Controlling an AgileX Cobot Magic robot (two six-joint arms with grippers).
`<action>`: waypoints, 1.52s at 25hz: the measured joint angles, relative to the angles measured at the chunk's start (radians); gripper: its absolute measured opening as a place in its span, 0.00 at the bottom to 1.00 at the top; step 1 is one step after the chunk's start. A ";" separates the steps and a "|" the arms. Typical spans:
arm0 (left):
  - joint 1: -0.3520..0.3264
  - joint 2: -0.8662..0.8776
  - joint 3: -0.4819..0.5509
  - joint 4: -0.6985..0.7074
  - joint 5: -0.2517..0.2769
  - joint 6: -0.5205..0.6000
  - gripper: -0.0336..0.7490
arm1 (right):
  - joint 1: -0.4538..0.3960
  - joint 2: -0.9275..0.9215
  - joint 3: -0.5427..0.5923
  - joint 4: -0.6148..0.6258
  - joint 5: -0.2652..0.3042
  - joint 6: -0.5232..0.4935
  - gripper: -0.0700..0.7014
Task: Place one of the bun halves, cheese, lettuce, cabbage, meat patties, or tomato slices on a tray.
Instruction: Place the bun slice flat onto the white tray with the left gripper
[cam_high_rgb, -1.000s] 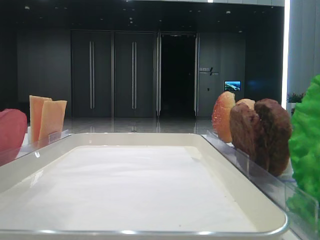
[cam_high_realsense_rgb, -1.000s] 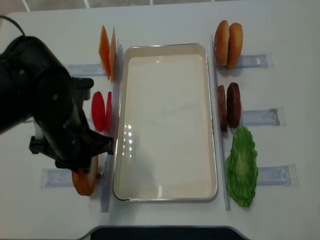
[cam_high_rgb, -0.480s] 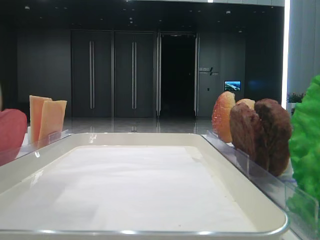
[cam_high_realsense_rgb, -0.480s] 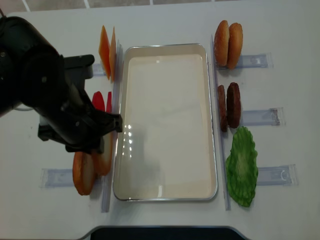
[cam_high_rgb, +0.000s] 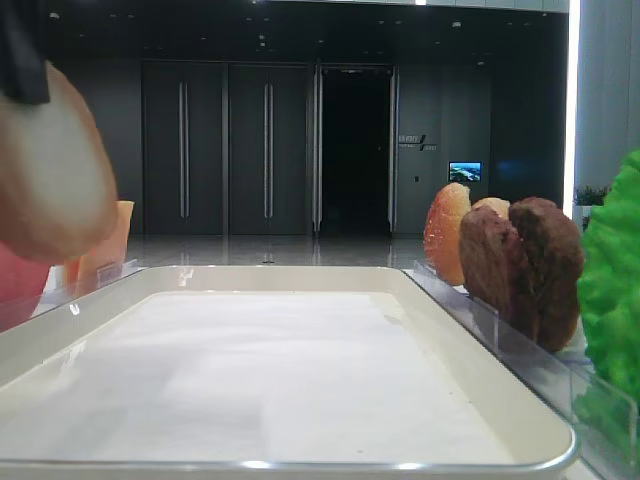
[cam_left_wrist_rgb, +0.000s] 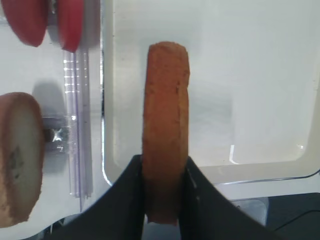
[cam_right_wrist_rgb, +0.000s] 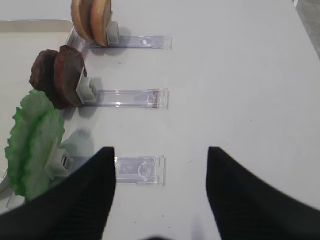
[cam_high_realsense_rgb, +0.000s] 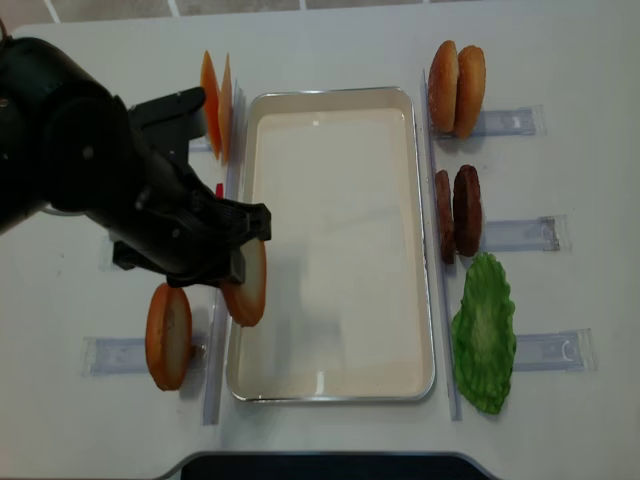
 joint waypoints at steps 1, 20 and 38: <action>0.000 0.006 0.000 -0.022 -0.012 0.017 0.22 | 0.000 0.000 0.000 0.000 0.000 0.000 0.63; 0.000 0.257 0.000 -0.405 -0.298 0.361 0.22 | 0.000 0.000 0.000 0.000 0.000 0.000 0.63; 0.000 0.358 -0.002 -0.677 -0.333 0.616 0.22 | 0.000 0.000 0.000 0.000 0.000 0.000 0.63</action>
